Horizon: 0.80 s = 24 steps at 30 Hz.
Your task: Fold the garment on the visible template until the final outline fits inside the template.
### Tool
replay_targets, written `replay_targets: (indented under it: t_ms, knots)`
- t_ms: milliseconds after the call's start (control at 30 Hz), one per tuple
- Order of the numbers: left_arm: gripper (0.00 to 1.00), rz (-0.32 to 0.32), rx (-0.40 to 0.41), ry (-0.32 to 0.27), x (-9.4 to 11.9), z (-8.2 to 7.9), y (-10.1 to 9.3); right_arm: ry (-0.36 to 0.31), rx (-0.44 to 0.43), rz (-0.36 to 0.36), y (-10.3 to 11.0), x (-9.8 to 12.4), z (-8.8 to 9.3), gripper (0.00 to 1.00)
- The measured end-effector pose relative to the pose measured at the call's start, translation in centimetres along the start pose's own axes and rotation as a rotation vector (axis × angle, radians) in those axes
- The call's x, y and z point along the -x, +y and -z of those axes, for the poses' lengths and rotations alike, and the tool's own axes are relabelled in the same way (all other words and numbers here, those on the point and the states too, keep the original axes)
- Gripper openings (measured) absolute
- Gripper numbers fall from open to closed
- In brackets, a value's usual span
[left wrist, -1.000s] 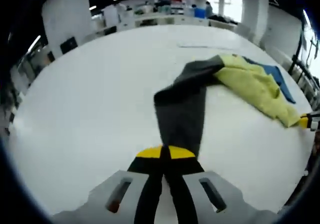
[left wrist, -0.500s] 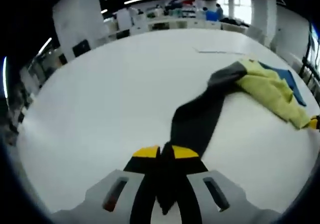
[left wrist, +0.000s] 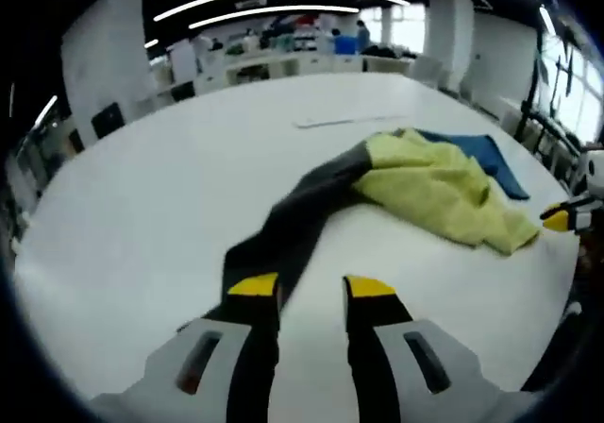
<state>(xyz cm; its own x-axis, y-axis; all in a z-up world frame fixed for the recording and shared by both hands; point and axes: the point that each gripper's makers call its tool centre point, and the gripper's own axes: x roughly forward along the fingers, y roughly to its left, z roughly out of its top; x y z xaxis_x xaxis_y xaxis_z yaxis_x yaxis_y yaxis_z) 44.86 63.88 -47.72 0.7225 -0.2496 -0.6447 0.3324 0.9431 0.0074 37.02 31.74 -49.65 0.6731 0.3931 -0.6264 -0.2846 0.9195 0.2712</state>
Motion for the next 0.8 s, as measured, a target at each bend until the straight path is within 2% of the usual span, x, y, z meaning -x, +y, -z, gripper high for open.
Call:
replay_targets:
  t_ms: [67, 200, 300, 533, 733, 800]
  knots:
    - [0.23, 0.004, -0.017, -0.002, -0.1, -0.2, -1.0, -0.010, -0.002, 0.013, -0.4, 0.1, -0.3, 0.19]
    - [0.23, 0.124, -0.020, -0.029, -0.6, -0.9, -5.2, -0.005, -0.021, 0.008, -0.6, 0.1, -0.2, 0.20]
    - [0.22, 0.180, -0.036, -0.031, -1.1, -0.9, -7.6, 0.010, -0.026, -0.005, -0.4, 0.1, 0.1, 0.20]
    - [0.20, 0.251, -0.030, -0.021, -2.6, 0.3, -13.4, 0.031, -0.023, -0.023, 0.2, 0.0, 1.1, 0.20]
    - [0.16, 0.291, -0.027, -0.028, -3.8, 0.1, -16.6, 0.059, -0.007, -0.027, 0.5, -0.4, 2.4, 0.18]
    - [0.15, 0.289, -0.029, -0.032, -4.2, 0.0, -17.1, 0.054, -0.001, -0.022, 0.5, -0.5, 2.6, 0.17]
